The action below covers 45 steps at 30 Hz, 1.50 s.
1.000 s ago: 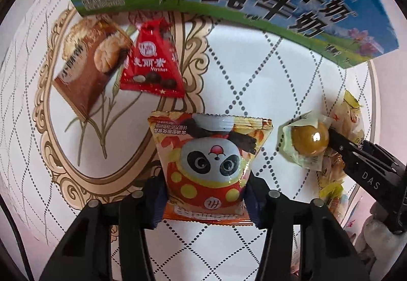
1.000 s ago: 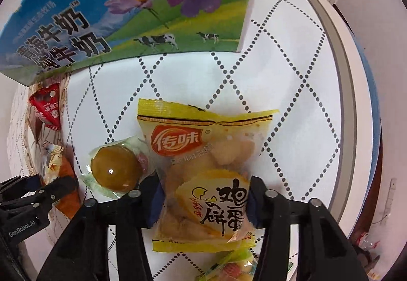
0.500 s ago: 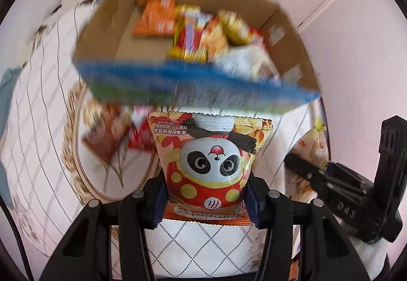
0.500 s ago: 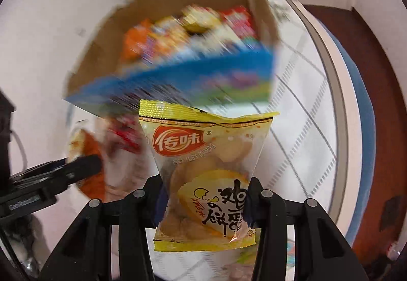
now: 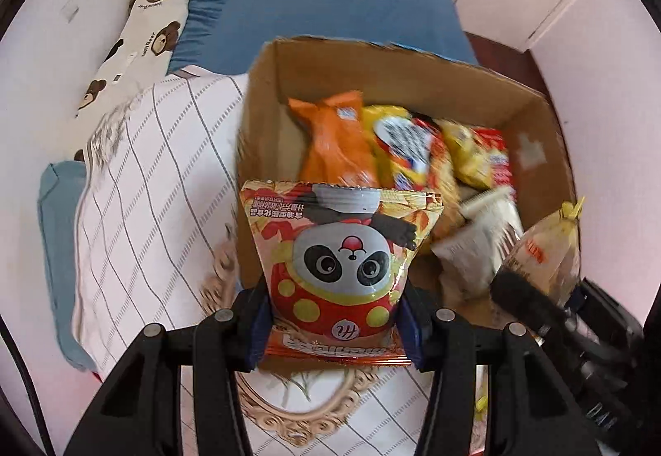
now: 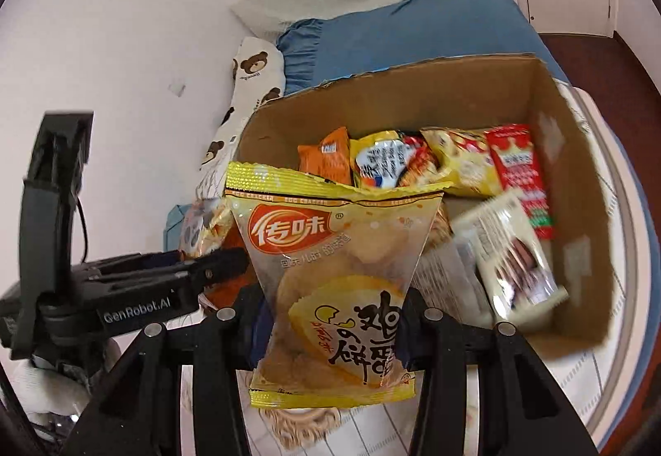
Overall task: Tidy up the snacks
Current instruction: 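Drop the panda bag into the box with left tool while right drops yellow bag, then grasp the round yellow egg snack with left tool while right grasps candy bag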
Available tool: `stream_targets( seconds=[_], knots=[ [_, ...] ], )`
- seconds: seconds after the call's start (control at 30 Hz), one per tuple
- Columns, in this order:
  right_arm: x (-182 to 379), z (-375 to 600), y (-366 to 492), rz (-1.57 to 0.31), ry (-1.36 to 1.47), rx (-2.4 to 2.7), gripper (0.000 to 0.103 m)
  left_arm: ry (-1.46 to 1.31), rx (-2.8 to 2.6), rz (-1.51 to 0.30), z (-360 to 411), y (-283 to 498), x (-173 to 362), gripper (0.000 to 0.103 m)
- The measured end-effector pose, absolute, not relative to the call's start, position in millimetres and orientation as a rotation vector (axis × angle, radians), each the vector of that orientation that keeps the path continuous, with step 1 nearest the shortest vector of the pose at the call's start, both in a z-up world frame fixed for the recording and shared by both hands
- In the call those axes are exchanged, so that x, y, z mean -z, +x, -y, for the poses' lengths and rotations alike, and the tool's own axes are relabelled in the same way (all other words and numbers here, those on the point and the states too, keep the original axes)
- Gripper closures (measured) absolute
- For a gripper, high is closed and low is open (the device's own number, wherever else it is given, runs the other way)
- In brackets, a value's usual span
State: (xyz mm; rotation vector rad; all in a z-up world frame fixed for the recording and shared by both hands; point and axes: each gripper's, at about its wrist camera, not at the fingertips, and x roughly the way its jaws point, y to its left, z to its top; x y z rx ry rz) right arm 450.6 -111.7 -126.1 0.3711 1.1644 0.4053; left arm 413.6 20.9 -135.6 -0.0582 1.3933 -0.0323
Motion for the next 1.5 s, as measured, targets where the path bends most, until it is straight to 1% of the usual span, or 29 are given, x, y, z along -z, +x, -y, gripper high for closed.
stream_targets(
  seconds=[0.13, 0.27, 0.3, 0.33, 0.37, 0.4, 0.43, 0.5, 0.73, 0.9, 1.1, 1.3, 1.5],
  knots=[
    [148.6, 93.6, 475.3, -1.206, 0.378, -0.387, 0.054, -0.012, 0.005, -1.44, -25.7, 443.3, 148.4, 0.053],
    [175.7, 84.6, 485.2, -1.265, 0.417, -0.382, 0.053, 0.011, 0.007, -1.487, -22.7, 453.4, 162.4, 0.053],
    [182.8, 82.3, 486.8, -1.281, 0.412, -0.381, 0.049, 0.012, 0.002, -1.49, -22.2, 453.2, 164.5, 0.051],
    [187.7, 80.2, 486.8, -1.294, 0.401, -0.387, 0.032, 0.014, -0.003, -1.491, -22.1, 453.8, 166.6, 0.042],
    [191.2, 79.2, 486.5, -1.306, 0.377, -0.379, 0.02, 0.017, -0.009, -1.49, -22.4, 454.5, 168.8, 0.035],
    [195.8, 78.7, 486.1, -1.313, 0.354, -0.369, 0.004, 0.009, 0.0, -1.487, -22.3, 454.2, 169.4, 0.026],
    [196.8, 79.8, 484.9, -1.318, 0.335, -0.365, 0.003, -0.004, 0.008, -1.489, -21.9, 452.9, 170.4, 0.017],
    [200.3, 82.0, 484.5, -1.33, 0.309, -0.345, 0.003, -0.003, 0.014, -1.489, -19.2, 450.9, 171.5, 0.011],
    [188.9, 105.5, 468.3, -1.317, 0.214, -0.258, 0.003, 0.021, 0.013, -1.446, -9.7, 440.5, 164.2, 0.01],
    [178.1, 127.6, 455.9, -1.276, 0.148, -0.182, 0.003, 0.036, -0.004, -1.391, -2.8, 426.5, 156.5, 0.01],
    [161.4, 148.8, 436.3, -1.236, 0.114, -0.148, 0.003, -0.018, 0.028, -1.334, 6.6, 402.9, 151.0, 0.01],
    [143.2, 163.0, 417.2, -1.168, 0.073, -0.105, 0.003, -0.01, 0.031, -1.242, 16.8, 372.8, 133.0, 0.01],
    [113.4, 176.6, 388.3, -1.074, 0.018, -0.072, 0.003, -0.01, 0.028, -1.138, 20.4, 339.9, 106.9, 0.01]
  ],
)
